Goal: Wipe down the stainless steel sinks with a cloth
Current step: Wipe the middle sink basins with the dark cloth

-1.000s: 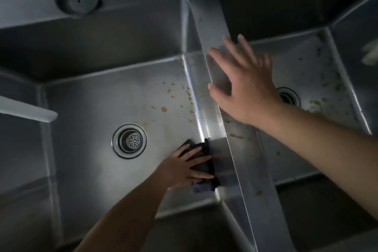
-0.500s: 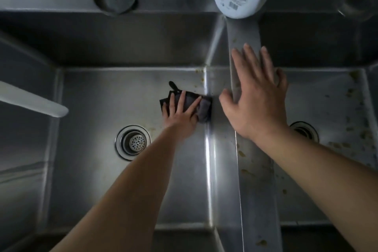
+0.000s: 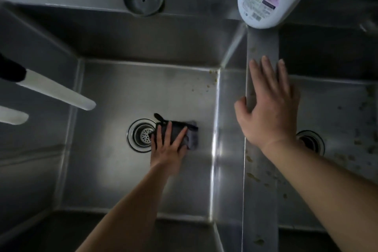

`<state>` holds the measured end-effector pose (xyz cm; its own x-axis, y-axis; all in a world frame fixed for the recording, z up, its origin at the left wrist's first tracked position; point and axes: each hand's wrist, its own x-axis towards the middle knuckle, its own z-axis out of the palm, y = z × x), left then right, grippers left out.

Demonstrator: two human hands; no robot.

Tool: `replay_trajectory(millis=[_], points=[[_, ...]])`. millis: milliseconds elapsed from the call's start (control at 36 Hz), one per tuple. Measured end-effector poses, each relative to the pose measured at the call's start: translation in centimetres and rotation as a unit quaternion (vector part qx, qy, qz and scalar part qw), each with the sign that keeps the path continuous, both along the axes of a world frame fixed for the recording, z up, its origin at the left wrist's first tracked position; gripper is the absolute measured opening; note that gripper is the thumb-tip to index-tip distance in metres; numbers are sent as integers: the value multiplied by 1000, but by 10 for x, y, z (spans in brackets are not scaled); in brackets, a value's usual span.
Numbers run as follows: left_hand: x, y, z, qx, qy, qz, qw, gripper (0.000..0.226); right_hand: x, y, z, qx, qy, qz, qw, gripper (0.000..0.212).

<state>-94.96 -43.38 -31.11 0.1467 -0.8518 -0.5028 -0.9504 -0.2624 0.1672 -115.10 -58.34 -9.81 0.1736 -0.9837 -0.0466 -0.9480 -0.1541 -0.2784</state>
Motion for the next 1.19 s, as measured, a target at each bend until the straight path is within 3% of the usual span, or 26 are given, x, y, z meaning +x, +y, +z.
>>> replay_trajectory(millis=[83,222,361,417,528,639,861,944,1028,1194], points=[[14,-45,-5,-4,13,105,994,62,0,0,-1,-4,-4,1,1000,73],[36,-112,-14,-21,5,200,979,63,0,-2,-1,-2,-5,-1,1000,74],[16,-170,-16,-28,25,370,928,61,0,-2,-4,-10,-22,-8,1000,75],[0,-184,-15,-28,39,391,919,61,0,-3,-5,-16,-27,-9,999,75],[-37,-193,-8,-41,81,287,954,62,-1,-2,-6,-22,-39,-8,999,75],[-59,-175,-7,-36,82,50,995,60,-1,-2,-5,-14,-45,-11,999,75],[-2,-133,-10,-64,49,-205,975,56,1,-2,-2,10,-40,-21,999,76],[5,-108,-6,-61,48,-134,988,58,1,-2,-2,8,-45,-22,999,76],[-9,-101,5,-48,28,49,997,59,0,-2,-4,-2,-57,-17,998,74],[-63,-179,25,22,78,372,925,65,-1,-3,-6,-13,-70,-16,997,74]])
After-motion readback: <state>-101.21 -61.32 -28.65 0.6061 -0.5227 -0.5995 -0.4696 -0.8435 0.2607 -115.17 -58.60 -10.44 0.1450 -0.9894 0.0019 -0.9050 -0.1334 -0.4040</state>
